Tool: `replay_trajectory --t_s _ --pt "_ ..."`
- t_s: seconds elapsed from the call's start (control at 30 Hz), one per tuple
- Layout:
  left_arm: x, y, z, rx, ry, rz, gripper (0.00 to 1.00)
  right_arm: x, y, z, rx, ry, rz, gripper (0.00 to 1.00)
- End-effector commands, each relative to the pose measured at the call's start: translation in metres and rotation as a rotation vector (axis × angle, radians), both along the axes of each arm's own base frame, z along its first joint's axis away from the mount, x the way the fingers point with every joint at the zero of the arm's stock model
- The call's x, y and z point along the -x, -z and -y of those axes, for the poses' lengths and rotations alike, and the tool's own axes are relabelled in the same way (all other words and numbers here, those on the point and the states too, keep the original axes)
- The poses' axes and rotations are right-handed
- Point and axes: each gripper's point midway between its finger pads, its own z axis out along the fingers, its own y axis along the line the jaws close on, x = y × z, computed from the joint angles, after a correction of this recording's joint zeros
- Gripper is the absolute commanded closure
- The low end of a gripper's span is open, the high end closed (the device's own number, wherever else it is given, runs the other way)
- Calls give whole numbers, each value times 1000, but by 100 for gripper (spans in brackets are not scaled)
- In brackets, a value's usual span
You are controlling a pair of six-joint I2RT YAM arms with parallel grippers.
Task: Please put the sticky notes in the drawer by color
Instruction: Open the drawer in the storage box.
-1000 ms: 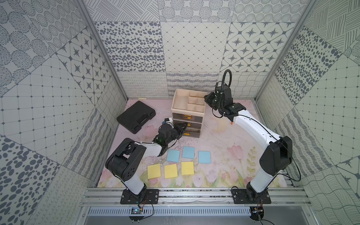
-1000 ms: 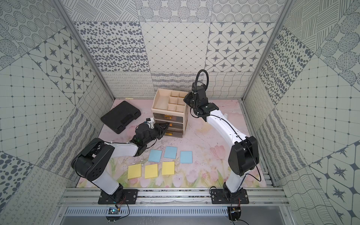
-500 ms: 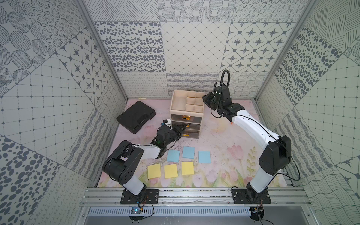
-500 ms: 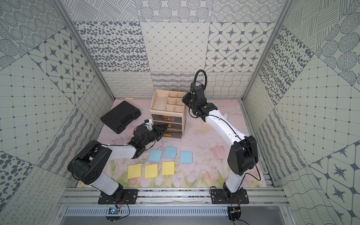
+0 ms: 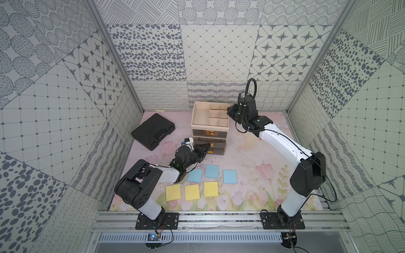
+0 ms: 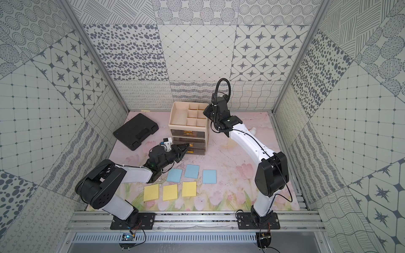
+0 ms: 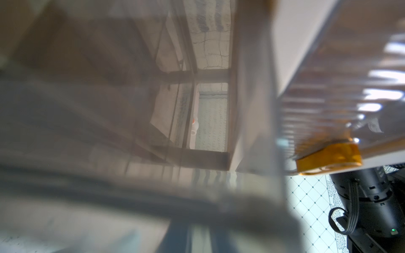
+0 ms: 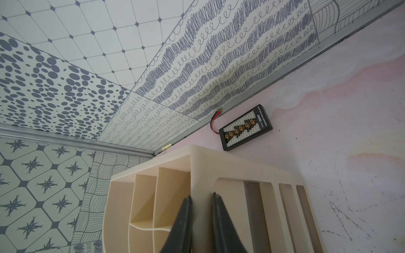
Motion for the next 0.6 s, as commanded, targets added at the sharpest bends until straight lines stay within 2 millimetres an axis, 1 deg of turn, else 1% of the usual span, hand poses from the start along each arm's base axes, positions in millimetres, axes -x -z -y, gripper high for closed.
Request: replay_trajectory --t_s 0.0,0.13,0.3,0.57 --pt "43 18 17 -50 182 -54 100 16 106 2 131 13 -278 100" --pt "52 21 13 -75 177 -62 100 15 106 1 126 19 -274 100" --pt "63 20 9 -86 185 -67 100 12 106 -1 119 23 -270 100" --pt "77 20 3 -121 197 -84 100 4 103 -1 130 33 -253 100"
